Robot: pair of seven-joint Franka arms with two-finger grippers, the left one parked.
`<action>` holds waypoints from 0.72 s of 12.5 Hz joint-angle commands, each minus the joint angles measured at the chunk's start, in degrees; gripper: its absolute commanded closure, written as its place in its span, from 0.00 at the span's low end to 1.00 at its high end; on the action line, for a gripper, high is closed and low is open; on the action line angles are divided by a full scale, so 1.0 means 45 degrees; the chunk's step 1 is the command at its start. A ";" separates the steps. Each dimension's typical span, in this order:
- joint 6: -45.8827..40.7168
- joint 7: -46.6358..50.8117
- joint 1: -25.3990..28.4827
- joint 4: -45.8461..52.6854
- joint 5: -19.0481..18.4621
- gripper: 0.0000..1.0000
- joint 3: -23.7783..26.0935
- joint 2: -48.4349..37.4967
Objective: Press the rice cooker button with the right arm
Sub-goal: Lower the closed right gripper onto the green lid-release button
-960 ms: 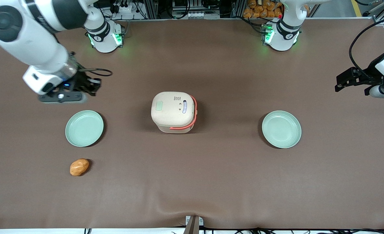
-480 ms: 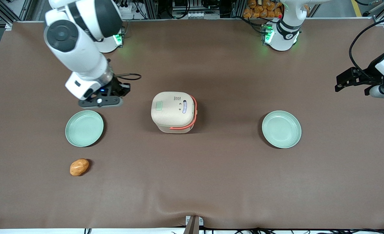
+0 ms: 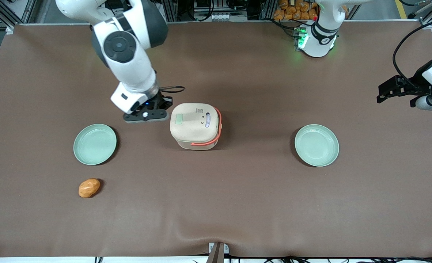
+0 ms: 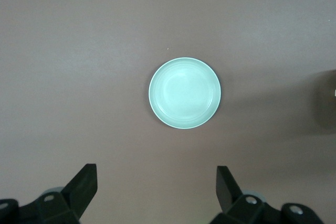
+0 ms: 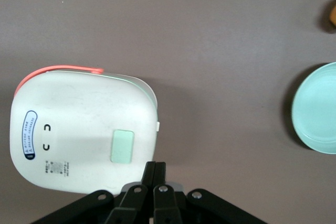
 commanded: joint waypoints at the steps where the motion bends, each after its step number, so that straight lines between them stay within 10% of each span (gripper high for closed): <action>1: 0.0575 0.0579 0.0281 -0.0187 0.0088 1.00 -0.0138 0.0274; 9: 0.1709 0.0598 0.0633 -0.0206 0.0088 1.00 -0.0138 0.1408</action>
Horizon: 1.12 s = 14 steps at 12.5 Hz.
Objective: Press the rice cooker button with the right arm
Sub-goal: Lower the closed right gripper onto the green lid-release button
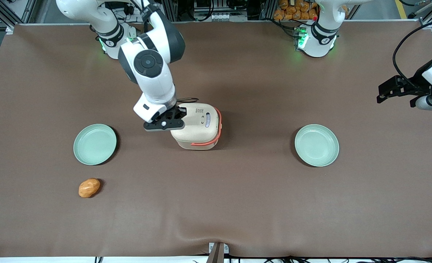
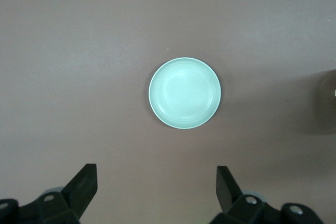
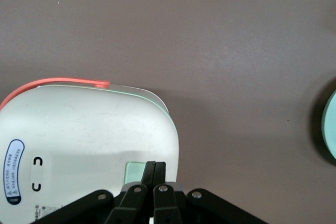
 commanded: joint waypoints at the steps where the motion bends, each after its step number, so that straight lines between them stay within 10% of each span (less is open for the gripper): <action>1: 0.0117 0.0187 0.0278 -0.0013 0.0088 1.00 -0.0135 0.0106; 14: -0.0117 0.0304 0.0611 -0.0325 0.0088 1.00 -0.0115 0.0223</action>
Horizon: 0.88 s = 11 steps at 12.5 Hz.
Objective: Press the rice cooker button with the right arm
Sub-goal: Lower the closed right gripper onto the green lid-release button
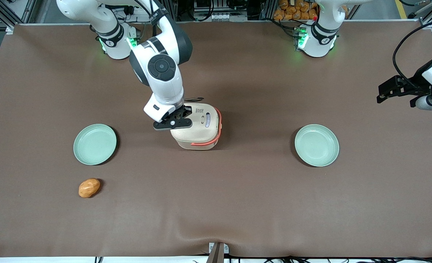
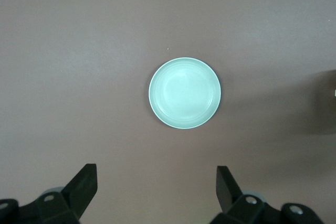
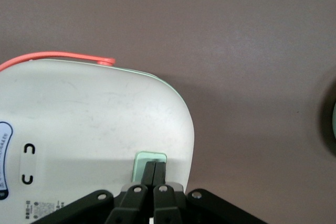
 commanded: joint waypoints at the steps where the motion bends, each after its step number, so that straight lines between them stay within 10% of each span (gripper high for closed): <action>1: -0.0038 0.0235 0.0259 -0.0166 0.0087 1.00 -0.0116 -0.0096; 11: 0.0507 0.0215 0.0318 -0.0166 0.0087 1.00 -0.0116 0.0684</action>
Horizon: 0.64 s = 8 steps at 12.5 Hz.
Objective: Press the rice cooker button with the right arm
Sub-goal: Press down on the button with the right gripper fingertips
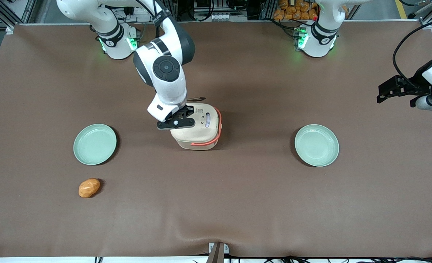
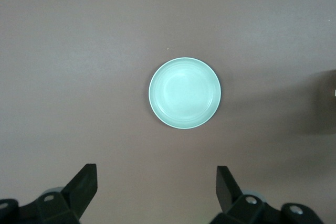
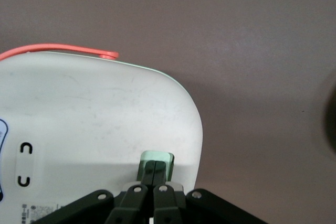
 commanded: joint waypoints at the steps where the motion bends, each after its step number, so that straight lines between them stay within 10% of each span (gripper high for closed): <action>1: 0.0401 0.0196 0.0218 -0.0129 0.0089 1.00 -0.0136 0.0483; 8: -0.3866 0.0138 -0.0735 0.2519 0.1065 1.00 -0.0409 -0.1116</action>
